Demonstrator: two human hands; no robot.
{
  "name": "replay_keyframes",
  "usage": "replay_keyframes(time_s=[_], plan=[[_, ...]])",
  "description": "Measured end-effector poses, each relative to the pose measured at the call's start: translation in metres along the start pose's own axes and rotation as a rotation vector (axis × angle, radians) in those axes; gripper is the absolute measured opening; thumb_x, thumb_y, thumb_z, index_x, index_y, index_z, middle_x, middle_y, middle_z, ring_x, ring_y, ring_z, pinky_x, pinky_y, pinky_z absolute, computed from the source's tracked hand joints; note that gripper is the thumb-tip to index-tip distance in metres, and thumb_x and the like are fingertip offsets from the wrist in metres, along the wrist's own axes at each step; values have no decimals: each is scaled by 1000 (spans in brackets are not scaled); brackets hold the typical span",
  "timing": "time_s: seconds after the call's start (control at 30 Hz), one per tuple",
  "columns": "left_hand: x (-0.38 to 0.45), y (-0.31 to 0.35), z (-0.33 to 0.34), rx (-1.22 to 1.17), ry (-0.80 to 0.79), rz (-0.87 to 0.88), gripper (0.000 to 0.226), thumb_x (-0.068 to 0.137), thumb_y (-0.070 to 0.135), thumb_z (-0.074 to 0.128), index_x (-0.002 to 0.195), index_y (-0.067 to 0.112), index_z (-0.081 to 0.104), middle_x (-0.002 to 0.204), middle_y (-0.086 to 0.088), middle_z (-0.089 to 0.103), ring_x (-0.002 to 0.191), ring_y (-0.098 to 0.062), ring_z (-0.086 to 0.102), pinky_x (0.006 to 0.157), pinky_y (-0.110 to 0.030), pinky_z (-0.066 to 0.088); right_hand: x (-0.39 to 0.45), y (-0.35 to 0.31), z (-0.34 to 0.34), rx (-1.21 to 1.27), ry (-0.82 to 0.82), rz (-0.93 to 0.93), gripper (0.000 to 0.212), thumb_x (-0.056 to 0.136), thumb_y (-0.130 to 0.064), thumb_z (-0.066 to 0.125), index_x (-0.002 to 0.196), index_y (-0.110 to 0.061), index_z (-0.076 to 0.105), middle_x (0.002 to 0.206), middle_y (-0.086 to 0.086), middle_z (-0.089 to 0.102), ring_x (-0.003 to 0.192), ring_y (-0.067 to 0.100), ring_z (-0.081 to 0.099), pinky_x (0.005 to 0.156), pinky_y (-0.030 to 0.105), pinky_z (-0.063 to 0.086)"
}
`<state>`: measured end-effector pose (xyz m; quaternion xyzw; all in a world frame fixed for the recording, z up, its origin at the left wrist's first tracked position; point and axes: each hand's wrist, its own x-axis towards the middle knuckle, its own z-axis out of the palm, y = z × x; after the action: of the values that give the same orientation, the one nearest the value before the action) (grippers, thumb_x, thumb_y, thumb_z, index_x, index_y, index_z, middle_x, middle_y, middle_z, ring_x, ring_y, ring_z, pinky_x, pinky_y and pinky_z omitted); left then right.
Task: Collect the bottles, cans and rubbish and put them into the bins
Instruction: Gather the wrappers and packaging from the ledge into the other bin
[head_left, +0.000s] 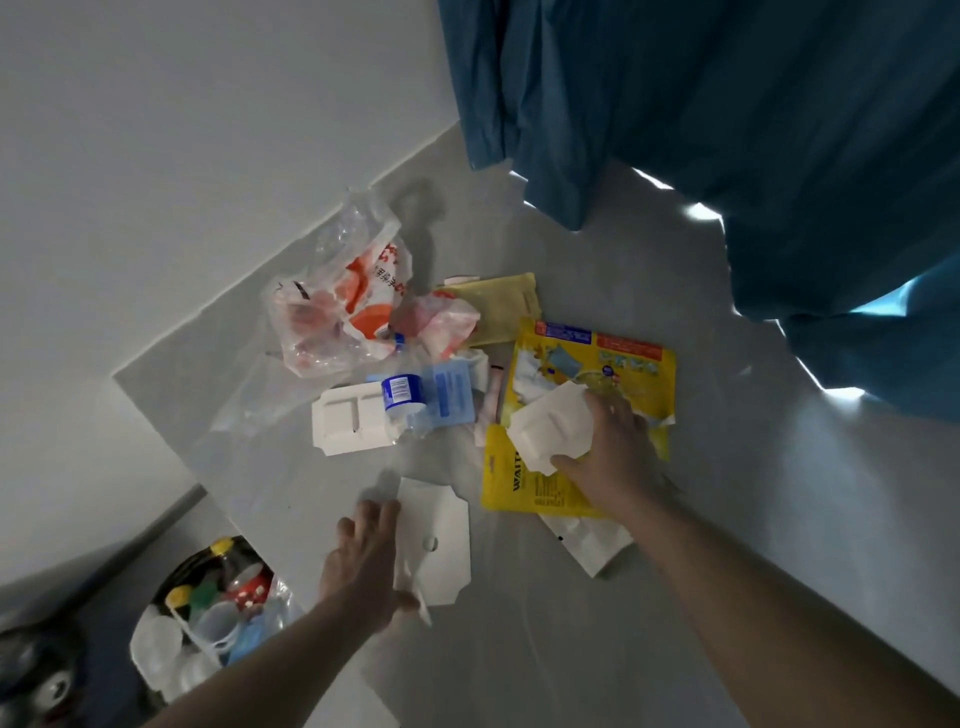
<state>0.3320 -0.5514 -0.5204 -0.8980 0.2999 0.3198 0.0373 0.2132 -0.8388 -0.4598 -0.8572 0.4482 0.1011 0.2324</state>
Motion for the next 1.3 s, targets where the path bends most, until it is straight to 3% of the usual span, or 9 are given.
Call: replay_keyframes(time_s=[0.13,0.23,0.33,0.5,0.63,0.83,0.97,1.1,1.3], plan=[[1,5,-2,62,30,85,127,62,59,88,156,25,11,159,-3,15,131,-27,33,104,-40,47,30,-9,12,-241,-114,-170,104,80,-45,80,159,-28,15,166,0,17,152,29,18,118,48,32],[6,15,-8,246,24,227,134,69,59,84,159,21,-7,167,-10,-9,150,-35,14,117,-44,30,29,-7,14,-418,-170,-186,86,77,-50,79,146,-27,34,148,4,40,137,31,35,110,47,38],[14,24,-12,339,5,349,145,69,54,87,156,24,-25,164,-7,-30,154,-38,-6,123,-53,14,15,0,12,-490,-211,-143,83,70,-64,77,136,-28,42,136,5,45,130,30,40,103,45,42],[26,36,-12,446,-21,453,136,74,35,87,159,19,-19,167,-9,-15,153,-40,0,123,-55,15,30,10,-11,-466,-169,-62,108,51,-88,71,137,-29,42,142,4,38,132,30,38,99,45,44],[30,41,-11,465,-25,471,133,71,33,90,159,18,-8,165,-10,-2,149,-41,9,121,-53,21,66,20,-22,-157,-96,52,129,40,-93,71,145,-28,32,155,4,27,144,34,28,111,53,37],[32,45,-14,465,-29,464,123,71,27,89,157,16,1,160,-13,6,145,-41,16,120,-50,24,97,8,-6,-321,-263,-161,158,35,-90,75,159,-28,0,167,-2,6,154,29,12,119,57,26],[31,51,-19,475,-38,466,112,71,20,87,153,13,11,154,-15,16,139,-38,24,116,-48,24,77,5,14,-402,-275,-160,140,45,-86,77,156,-27,15,155,3,25,143,33,31,112,51,38],[30,55,-21,458,-44,457,113,69,18,89,152,12,12,149,-14,24,134,-36,30,112,-46,28,49,16,21,-371,-222,-147,99,59,-82,74,133,-25,42,130,-1,58,119,24,56,95,40,49],[31,47,-20,426,-24,434,126,65,32,90,155,15,3,147,-12,27,129,-35,33,110,-44,30,2,40,17,-46,-247,-55,58,70,-60,83,114,-30,57,111,-12,60,103,13,60,83,33,50]])
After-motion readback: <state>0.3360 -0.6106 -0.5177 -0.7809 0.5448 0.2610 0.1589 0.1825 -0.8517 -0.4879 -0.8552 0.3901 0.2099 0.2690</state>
